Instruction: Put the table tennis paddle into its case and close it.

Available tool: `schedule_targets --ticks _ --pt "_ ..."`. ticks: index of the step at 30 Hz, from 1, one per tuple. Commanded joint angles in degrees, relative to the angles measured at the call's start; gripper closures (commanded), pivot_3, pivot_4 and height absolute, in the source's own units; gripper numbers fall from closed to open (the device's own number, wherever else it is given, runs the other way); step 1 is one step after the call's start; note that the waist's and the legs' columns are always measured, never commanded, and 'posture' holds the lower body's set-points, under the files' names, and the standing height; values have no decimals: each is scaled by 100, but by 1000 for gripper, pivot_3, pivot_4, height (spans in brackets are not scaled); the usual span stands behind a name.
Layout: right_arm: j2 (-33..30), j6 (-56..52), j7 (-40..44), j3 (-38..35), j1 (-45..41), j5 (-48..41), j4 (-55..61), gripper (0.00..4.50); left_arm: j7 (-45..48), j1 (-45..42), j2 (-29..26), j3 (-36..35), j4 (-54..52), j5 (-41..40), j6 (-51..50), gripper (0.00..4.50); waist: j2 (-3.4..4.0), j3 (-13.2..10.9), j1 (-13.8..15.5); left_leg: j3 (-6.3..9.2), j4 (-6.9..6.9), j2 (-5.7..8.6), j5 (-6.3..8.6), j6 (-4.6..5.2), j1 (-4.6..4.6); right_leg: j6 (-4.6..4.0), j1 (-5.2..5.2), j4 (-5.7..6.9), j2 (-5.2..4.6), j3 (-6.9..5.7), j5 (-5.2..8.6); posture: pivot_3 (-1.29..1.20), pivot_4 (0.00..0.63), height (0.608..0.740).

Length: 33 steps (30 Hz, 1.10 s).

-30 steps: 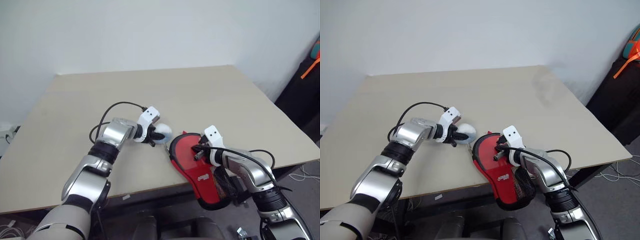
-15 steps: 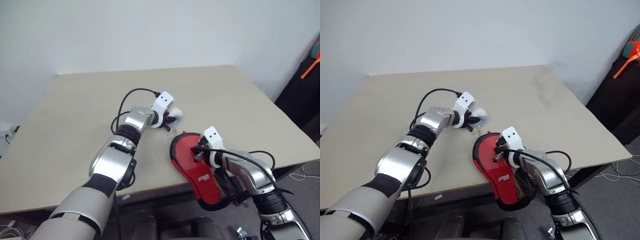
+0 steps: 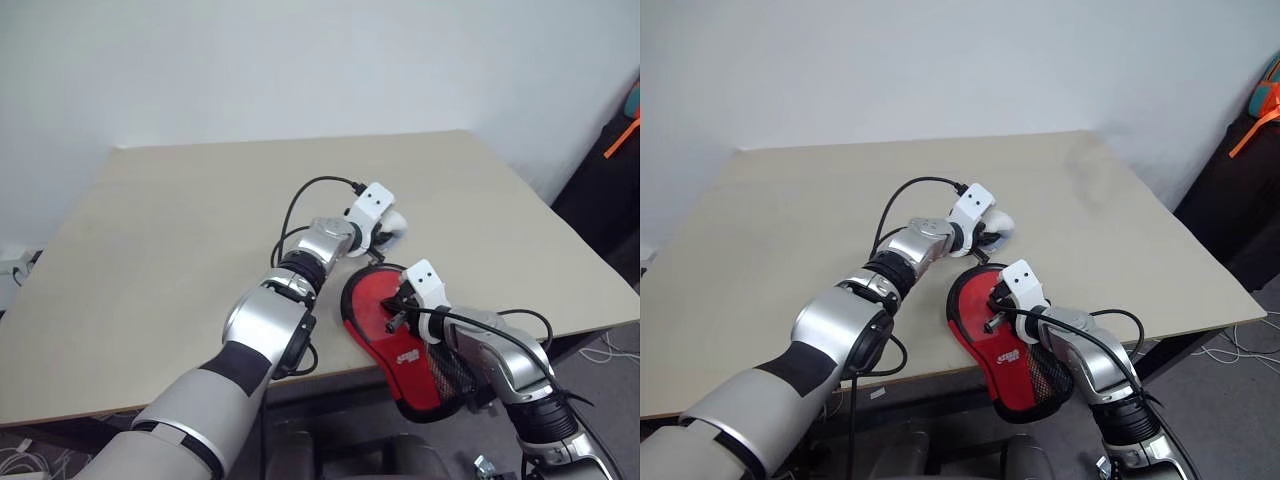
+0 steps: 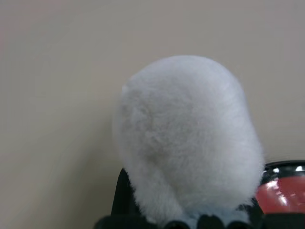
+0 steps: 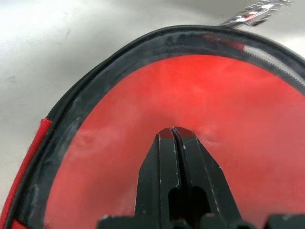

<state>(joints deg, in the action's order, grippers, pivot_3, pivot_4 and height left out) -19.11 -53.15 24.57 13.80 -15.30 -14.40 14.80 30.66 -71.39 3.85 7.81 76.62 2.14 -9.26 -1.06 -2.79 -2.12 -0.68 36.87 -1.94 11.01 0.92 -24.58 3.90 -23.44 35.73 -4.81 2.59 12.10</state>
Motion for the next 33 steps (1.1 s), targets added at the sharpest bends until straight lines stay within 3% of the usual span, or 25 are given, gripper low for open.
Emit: schedule_targets --ticks 1,5,13,22,27,31,33 --pt "-27 -318 -30 168 190 46 -142 4500 371 -350 320 -45 -309 38 451 4046 0 0 21 0 0 0 0 0 0 0 0 0 0 0 0 0 0 740" --pt "-20 -327 -42 184 202 63 -121 4500 592 -226 412 25 -352 204 595 4046 1 0 75 -1 3 0 0 0 1 -7 0 0 0 0 3 0 0 740" --pt "-19 -170 -67 222 78 202 -340 4500 1531 -10 230 14 -489 291 705 1317 2 1 83 -1 6 0 0 0 1 -9 2 1 -1 0 4 0 0 740" --pt "-172 259 210 324 -18 263 -360 4500 1899 -101 -277 -229 -569 183 510 1317 3 2 79 0 5 0 0 1 2 -8 1 2 0 0 2 0 0 740" --pt "-215 380 311 340 -30 300 -398 4500 3655 -225 -686 -483 -987 -346 65 1317 4 1 69 -1 5 0 0 1 0 -10 -2 3 0 0 3 0 0 740" --pt "-188 402 356 359 -60 319 -393 4500 3733 -78 -785 -317 -1039 -157 147 1317 3 1 76 0 5 0 0 1 0 -10 0 2 0 0 4 0 0 740" --pt "-182 414 361 364 -63 339 -404 4500 3811 -15 -776 -269 -1065 -126 105 933 3 1 78 0 6 0 0 2 0 -9 1 2 0 0 3 0 0 740"
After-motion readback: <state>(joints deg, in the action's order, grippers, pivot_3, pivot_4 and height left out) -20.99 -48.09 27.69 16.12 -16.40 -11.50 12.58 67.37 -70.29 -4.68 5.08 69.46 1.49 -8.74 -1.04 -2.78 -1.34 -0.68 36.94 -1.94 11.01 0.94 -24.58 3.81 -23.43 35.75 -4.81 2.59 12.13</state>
